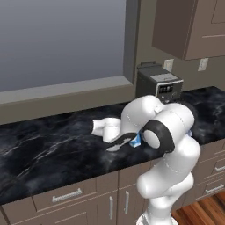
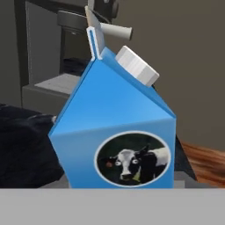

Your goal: Take a sugar cube from the saucer and place it inside the coffee. Then, grab milk from the fridge and place it next to the coffee on the counter to sweeten the coffee.

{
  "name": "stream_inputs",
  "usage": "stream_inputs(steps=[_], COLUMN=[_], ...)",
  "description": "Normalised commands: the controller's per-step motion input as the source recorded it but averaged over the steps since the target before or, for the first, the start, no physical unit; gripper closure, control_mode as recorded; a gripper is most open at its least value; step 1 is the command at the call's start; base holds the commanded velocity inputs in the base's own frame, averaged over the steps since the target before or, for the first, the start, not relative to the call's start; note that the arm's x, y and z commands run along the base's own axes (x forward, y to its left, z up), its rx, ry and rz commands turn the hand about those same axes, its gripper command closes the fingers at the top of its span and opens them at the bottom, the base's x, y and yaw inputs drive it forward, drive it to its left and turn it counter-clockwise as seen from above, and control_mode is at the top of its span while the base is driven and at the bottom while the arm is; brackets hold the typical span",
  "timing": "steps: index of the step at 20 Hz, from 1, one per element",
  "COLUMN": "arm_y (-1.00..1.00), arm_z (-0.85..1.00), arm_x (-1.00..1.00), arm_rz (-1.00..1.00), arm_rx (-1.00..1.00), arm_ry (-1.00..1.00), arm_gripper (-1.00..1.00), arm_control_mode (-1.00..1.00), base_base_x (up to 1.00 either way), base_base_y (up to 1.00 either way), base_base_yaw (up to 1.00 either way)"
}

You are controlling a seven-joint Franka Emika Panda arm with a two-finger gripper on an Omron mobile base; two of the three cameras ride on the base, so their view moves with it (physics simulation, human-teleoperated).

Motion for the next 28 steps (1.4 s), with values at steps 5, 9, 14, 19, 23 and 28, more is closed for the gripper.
stream_inputs(steps=[5,9,14,19,23,28], arm_y=[0.00,0.00,0.05,0.01,0.00,0.00], arm_z=[0.00,0.03,-0.02,-0.21,-0.34,-0.04], arm_x=[-0.01,0.00,0.05,0.06,0.00,0.00], arm_rz=[0.00,0.02,0.00,0.00,0.00,0.00], arm_rx=[0.03,0.03,0.02,0.04,0.12,0.02], arm_ry=[-0.04,-0.14,-0.11,-0.01,-0.07,-0.01], arm_gripper=[1.00,1.00,1.00,1.00,1.00,-1.00], arm_control_mode=[-1.00,-1.00,-1.00,-1.00,-1.00,-1.00], base_base_x=[0.00,0.00,0.00,0.00,0.00,0.00], base_base_y=[0.00,0.00,0.00,0.00,0.00,0.00], base_base_yaw=[0.00,0.00,0.00,0.00,0.00,0.00])
